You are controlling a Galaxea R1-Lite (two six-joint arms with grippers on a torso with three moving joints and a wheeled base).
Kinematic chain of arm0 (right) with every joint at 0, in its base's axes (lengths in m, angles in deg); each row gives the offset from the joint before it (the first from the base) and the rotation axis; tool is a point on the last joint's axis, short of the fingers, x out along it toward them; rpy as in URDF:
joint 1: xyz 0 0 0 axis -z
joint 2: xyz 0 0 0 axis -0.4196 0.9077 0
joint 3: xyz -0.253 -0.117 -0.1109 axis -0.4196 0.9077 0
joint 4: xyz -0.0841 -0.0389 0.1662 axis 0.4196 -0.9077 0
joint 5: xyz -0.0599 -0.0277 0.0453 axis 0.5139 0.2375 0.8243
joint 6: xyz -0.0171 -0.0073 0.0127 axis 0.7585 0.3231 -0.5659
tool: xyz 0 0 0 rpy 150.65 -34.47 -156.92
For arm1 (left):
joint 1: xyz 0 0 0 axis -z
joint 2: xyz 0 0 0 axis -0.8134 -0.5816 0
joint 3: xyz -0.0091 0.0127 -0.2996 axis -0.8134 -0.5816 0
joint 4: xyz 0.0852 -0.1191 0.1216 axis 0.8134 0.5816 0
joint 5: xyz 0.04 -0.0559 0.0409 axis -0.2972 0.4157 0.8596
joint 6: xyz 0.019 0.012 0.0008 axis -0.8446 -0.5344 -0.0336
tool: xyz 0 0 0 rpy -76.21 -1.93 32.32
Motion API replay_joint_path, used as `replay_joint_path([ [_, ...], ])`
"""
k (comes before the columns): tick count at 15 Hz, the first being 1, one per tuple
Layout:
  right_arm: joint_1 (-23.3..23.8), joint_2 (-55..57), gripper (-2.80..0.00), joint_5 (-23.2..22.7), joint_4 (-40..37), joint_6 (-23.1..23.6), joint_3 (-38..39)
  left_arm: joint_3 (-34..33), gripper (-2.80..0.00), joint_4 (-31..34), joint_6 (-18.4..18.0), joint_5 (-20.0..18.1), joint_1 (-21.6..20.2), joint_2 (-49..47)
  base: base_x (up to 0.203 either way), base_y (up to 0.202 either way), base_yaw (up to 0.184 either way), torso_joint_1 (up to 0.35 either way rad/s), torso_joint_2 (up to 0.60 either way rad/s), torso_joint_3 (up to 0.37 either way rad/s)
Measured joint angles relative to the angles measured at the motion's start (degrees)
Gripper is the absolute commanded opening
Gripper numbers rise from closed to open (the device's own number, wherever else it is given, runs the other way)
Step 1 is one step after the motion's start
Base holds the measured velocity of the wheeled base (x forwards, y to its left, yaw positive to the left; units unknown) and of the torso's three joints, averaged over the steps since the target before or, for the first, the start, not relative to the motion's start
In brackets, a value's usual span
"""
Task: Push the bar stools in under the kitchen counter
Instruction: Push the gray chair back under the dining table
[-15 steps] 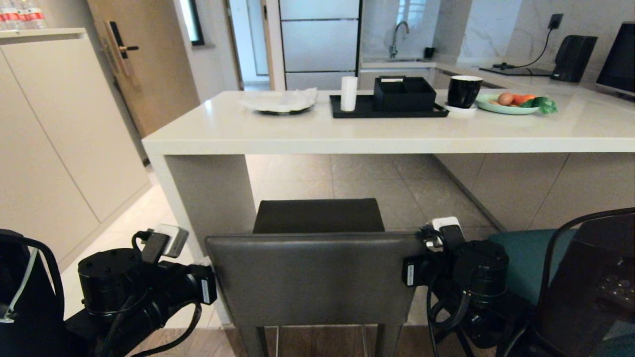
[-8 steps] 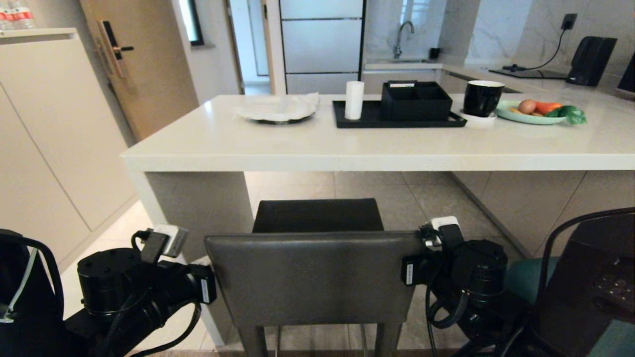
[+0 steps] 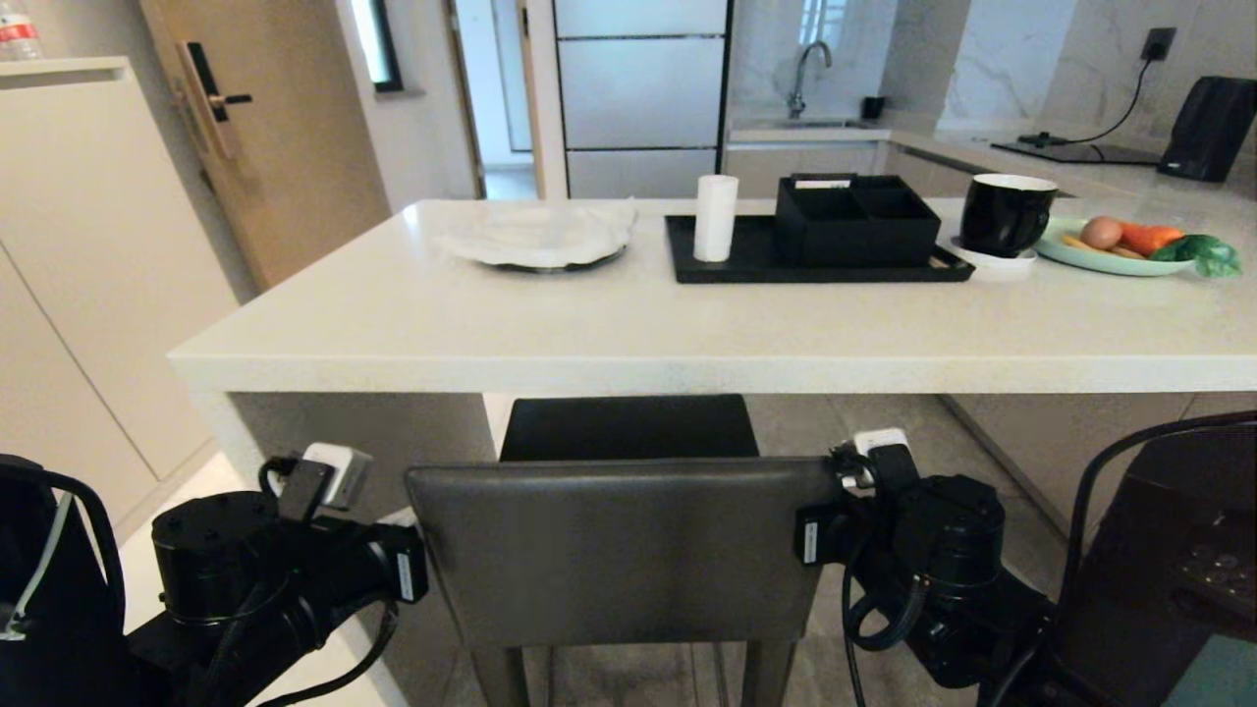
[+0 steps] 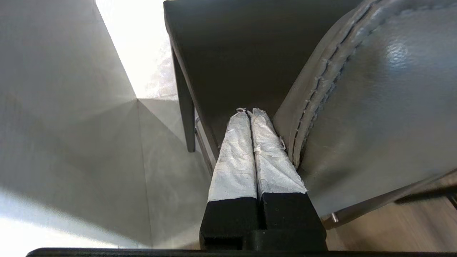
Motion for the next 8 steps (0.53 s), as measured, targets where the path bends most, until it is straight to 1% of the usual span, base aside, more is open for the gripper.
replay_joint_path([
  [1,-0.06,-0.04,-2.8,0.0,0.01,0.04,0.1,0.0,-2.8,-0.02,0.06,-0.01,0.0,0.0,0.156,0.0,0.0,-0.005,0.0,-0.005],
  [2,-0.06,-0.04,-2.8,0.05,0.16,-0.01,0.1,0.05,-2.8,-0.13,0.09,-0.01,0.0,0.04,0.055,0.0,0.001,0.018,0.0,0.002],
  [8,-0.36,-0.04,-2.8,0.16,0.57,0.04,0.38,-0.18,-2.8,-0.09,0.03,0.07,-0.09,0.16,0.0,0.0,0.0,0.0,0.0,0.0],
])
